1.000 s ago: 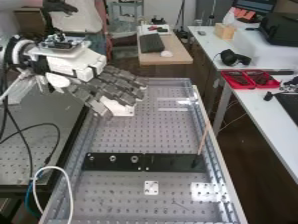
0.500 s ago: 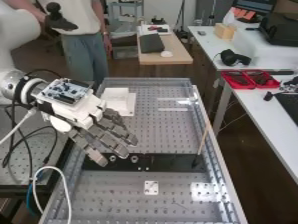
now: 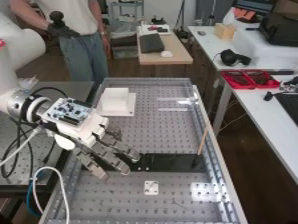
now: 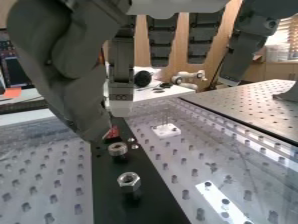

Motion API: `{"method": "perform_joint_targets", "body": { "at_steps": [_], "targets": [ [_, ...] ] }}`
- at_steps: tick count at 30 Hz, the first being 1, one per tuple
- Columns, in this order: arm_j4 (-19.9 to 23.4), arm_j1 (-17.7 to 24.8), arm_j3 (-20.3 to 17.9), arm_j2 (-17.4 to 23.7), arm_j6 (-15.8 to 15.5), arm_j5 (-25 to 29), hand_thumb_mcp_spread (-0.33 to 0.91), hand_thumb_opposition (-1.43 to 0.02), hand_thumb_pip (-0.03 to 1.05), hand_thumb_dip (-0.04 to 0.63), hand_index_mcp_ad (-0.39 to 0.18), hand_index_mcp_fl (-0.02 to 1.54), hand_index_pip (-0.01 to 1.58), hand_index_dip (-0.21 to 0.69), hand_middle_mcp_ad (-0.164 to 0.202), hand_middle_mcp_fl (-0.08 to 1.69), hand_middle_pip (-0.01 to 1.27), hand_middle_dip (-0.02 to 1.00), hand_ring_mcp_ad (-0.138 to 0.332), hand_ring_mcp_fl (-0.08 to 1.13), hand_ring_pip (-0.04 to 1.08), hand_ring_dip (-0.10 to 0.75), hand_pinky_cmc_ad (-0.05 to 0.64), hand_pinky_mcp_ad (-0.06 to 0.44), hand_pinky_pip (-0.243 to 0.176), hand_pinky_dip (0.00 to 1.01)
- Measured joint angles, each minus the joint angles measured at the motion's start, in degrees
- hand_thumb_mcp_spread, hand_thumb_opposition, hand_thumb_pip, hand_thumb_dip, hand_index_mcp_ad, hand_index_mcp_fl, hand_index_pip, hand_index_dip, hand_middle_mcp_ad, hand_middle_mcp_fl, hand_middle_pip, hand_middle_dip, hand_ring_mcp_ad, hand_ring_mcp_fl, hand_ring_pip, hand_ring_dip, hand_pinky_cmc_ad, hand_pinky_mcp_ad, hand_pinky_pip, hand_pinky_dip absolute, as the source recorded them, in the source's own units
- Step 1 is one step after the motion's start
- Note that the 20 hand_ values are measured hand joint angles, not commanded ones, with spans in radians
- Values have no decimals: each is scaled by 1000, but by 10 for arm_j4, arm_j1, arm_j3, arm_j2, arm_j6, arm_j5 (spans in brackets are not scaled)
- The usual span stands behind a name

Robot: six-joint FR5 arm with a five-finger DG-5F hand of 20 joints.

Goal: Grab the larger nut and place it in the white container

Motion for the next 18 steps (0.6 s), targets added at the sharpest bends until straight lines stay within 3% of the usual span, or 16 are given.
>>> {"method": "perform_joint_targets", "body": {
  "at_steps": [7,18],
  "targets": [
    [15,-17,3,-32,-11,-17,307,-911,801,220,-155,10,1562,126,49,0,119,222,159,-2,105,115,328,314,-91,595],
    [35,-32,5,-50,-33,-50,325,-911,799,237,-162,12,1569,187,49,0,119,222,161,-2,105,119,330,314,-91,572]
  ]
}}
